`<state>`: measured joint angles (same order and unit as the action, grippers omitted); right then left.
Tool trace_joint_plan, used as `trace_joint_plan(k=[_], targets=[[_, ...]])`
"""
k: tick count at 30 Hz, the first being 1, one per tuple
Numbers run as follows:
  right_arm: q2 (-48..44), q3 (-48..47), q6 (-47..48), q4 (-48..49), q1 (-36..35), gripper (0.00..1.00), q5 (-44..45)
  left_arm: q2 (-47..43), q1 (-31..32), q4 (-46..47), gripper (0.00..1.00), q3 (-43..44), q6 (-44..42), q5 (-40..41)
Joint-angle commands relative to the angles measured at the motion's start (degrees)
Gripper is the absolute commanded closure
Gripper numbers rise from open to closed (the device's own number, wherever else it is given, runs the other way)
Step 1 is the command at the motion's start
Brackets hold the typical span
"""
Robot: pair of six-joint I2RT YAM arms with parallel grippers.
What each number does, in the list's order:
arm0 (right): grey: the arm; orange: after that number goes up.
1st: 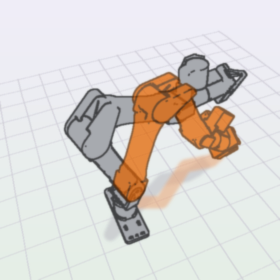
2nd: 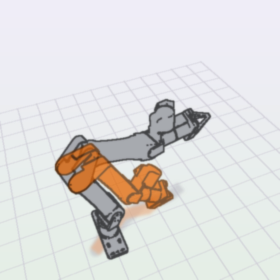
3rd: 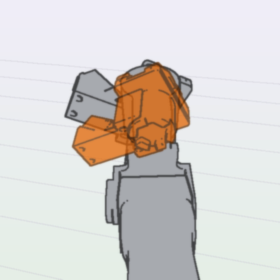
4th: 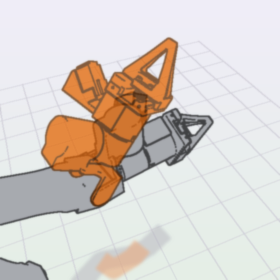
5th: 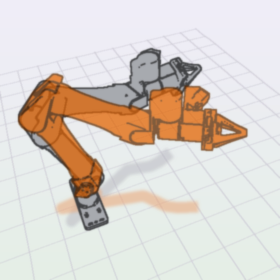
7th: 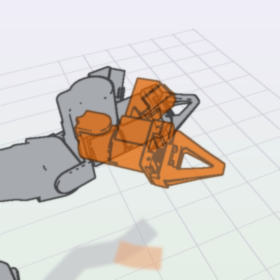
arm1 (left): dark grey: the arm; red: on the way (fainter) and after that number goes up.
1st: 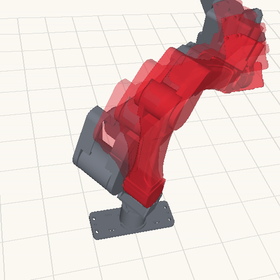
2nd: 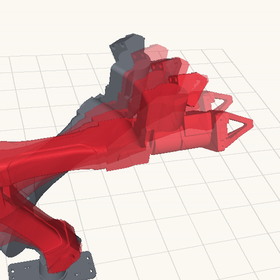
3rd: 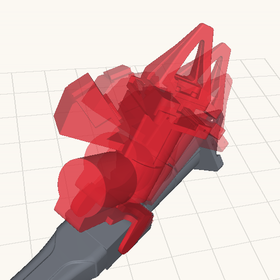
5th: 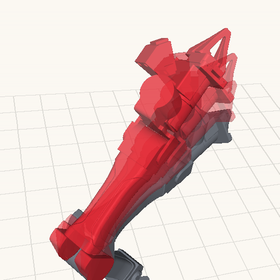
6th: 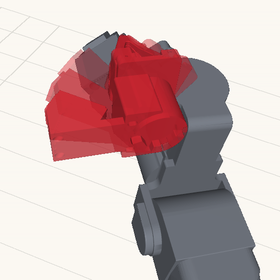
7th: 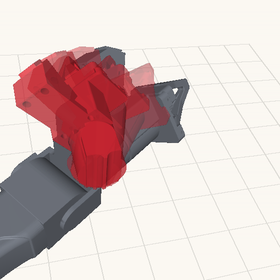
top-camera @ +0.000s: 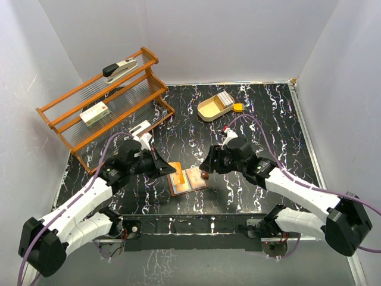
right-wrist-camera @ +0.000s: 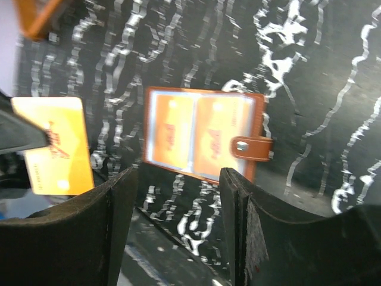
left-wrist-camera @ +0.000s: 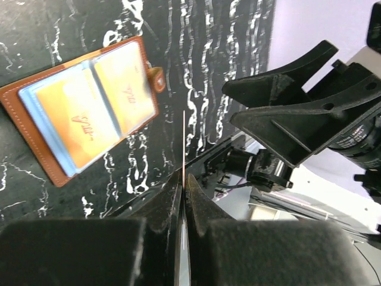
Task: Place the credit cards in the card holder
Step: Insert the credit card into the card holder.
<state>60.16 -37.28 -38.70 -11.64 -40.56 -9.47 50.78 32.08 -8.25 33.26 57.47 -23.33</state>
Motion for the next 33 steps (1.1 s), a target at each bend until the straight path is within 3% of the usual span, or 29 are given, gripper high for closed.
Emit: trace_joint_plan(k=[1, 14, 19, 25, 29, 33], targets=[[4.35, -3.59, 6.16, -2.26, -0.07, 0.44, 4.53, 3.62, 0.11, -1.38, 1.0, -0.01, -2.45, -2.12], [23.16, -11.96, 11.78, -1.77, -0.78, 0.42, 6.12, 7.74, 0.05, 1.86, 1.0, -4.14, -1.6, -1.7], [28.07, -13.08, 13.83, -2.55, -1.68, 0.46, 6.71, 8.59, -0.5, 2.74, 1.0, -5.71, -1.77, -2.09], [30.62, -12.49, 14.08, -3.63, -4.85, 0.52, 6.09, 10.51, -3.42, 6.36, 1.0, -7.07, -1.43, -6.96], [30.59, -11.2, 12.88, -3.74, -9.36, 0.58, 6.92, 13.69, -7.2, 10.28, 1.0, -8.28, -0.96, -16.42], [28.2, -9.3, 11.19, -3.43, -12.63, 0.58, 10.57, 14.82, -7.46, 5.69, 1.0, -5.7, -5.64, -15.59]])
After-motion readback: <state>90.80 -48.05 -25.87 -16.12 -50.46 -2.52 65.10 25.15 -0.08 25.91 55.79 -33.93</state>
